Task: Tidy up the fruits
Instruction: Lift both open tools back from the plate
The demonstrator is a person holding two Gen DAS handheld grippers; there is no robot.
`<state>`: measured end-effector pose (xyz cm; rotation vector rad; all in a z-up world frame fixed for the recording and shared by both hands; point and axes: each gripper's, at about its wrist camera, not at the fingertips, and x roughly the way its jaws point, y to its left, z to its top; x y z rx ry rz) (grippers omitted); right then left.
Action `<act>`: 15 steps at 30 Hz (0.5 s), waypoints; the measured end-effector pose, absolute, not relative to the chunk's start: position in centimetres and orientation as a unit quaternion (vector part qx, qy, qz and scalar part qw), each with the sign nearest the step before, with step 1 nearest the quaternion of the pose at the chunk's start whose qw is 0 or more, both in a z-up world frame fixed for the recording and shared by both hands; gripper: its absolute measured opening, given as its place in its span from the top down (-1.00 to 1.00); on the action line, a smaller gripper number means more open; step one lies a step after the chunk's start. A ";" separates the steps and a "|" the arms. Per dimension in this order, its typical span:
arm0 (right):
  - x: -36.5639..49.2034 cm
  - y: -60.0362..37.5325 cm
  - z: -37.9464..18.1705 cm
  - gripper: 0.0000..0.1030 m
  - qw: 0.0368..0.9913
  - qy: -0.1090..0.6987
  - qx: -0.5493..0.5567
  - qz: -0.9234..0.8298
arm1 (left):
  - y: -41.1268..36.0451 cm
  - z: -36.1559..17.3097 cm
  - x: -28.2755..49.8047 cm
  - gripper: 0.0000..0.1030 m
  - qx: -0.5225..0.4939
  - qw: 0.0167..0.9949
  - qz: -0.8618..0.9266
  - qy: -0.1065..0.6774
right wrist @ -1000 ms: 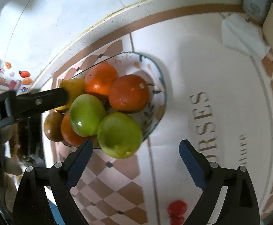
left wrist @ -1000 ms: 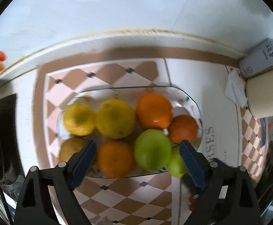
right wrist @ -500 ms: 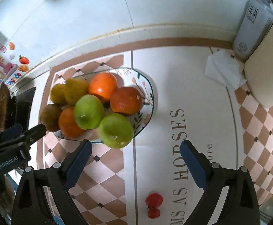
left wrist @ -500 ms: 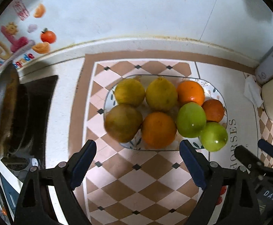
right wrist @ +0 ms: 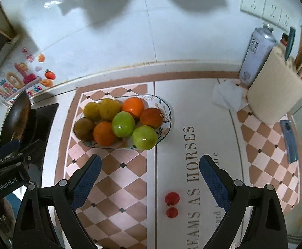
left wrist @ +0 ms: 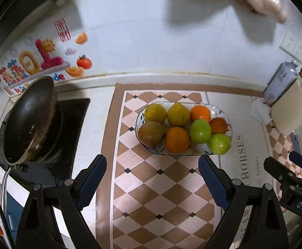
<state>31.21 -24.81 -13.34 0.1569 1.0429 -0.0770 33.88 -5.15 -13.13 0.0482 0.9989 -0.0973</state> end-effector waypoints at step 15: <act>23.1 -21.4 -6.1 -0.89 0.899 0.433 0.053 -0.038 | -3.6 -7.7 26.5 -0.75 0.023 0.907 -0.072 0.415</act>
